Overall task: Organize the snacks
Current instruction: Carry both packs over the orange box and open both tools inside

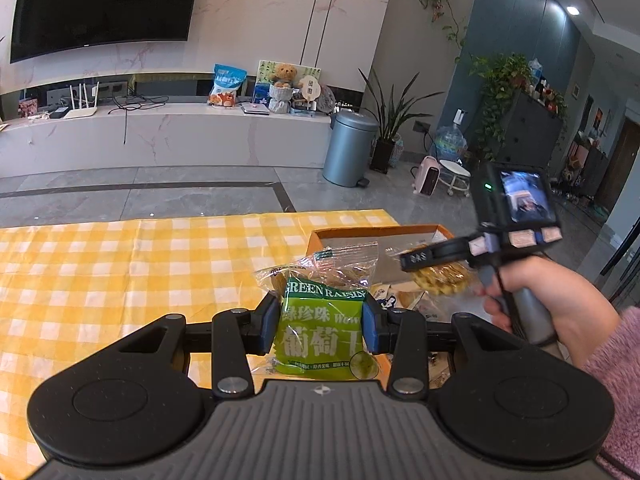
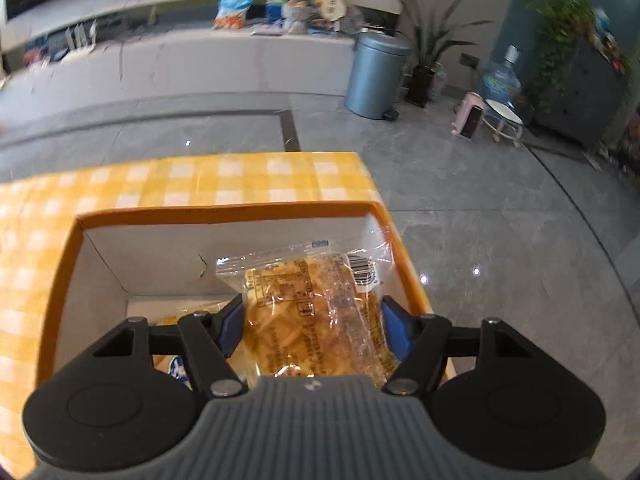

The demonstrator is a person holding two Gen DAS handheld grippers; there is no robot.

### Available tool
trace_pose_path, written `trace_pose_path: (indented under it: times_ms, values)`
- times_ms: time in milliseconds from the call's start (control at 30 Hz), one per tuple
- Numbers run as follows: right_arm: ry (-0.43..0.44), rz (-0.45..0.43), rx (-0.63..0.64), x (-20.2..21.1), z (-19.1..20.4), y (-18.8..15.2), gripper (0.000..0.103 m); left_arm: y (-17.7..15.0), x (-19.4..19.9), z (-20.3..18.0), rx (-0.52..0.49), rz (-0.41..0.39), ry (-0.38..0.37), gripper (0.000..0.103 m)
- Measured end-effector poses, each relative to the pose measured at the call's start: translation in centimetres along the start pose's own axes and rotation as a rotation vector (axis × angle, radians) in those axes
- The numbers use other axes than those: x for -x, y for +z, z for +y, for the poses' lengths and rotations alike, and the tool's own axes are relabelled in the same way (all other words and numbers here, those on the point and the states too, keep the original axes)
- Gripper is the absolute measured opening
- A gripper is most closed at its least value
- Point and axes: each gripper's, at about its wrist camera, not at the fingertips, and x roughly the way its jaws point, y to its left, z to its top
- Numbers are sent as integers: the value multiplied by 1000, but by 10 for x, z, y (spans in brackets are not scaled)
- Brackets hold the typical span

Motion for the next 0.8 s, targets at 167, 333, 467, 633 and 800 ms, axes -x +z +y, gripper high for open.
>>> trace_pose_path:
  times_ms: [167, 333, 467, 633, 800]
  values:
    - [-57, -36, 18, 0, 6, 1, 94, -5, 4, 0, 3, 9, -1, 47]
    - [-43, -105, -100, 43, -8, -12, 94, -3, 9, -1, 13, 11, -11, 47]
    - [42, -157, -235, 92, -20, -38, 97, -1, 17, -1, 43, 4, -36, 47]
    - [64, -225, -297, 141, -16, -76, 97, 0, 23, -5, 92, 6, -86, 47]
    - [120, -246, -468, 152, -24, -105, 97, 0, 14, -16, 91, 54, -116, 47]
